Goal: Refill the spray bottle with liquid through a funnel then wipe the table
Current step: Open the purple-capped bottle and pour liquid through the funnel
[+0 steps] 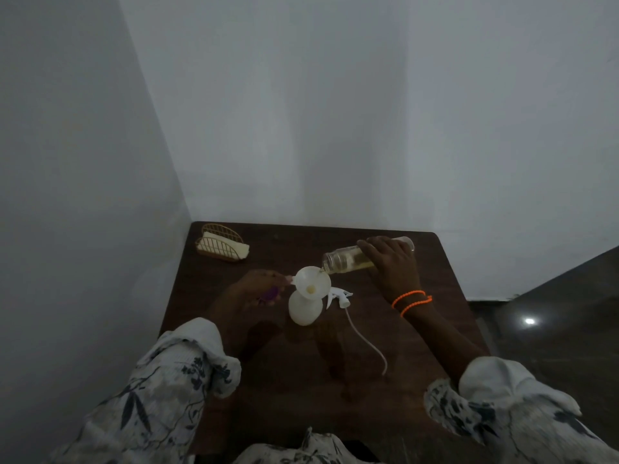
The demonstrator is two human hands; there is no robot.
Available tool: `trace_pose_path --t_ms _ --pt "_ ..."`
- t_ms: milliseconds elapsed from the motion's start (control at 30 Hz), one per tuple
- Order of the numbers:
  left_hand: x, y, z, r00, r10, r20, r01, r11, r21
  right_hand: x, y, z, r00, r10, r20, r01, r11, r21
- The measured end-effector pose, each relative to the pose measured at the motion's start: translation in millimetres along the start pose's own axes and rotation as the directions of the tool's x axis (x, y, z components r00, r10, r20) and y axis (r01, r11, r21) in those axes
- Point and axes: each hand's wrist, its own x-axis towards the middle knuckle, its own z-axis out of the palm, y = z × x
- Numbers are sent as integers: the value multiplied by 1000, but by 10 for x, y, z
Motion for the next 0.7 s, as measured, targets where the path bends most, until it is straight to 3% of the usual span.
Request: trace_pose_path --t_ms 300,700 --pt "-34 16 4 1000 3 -26 -1 998 55 24 15 5 1000 -3 6 3 1000 -6" --pt "-75 -8 -1 1000 21 -2 -21 1000 -6 -6 50 -6 1000 -3 4 3 1000 -23"
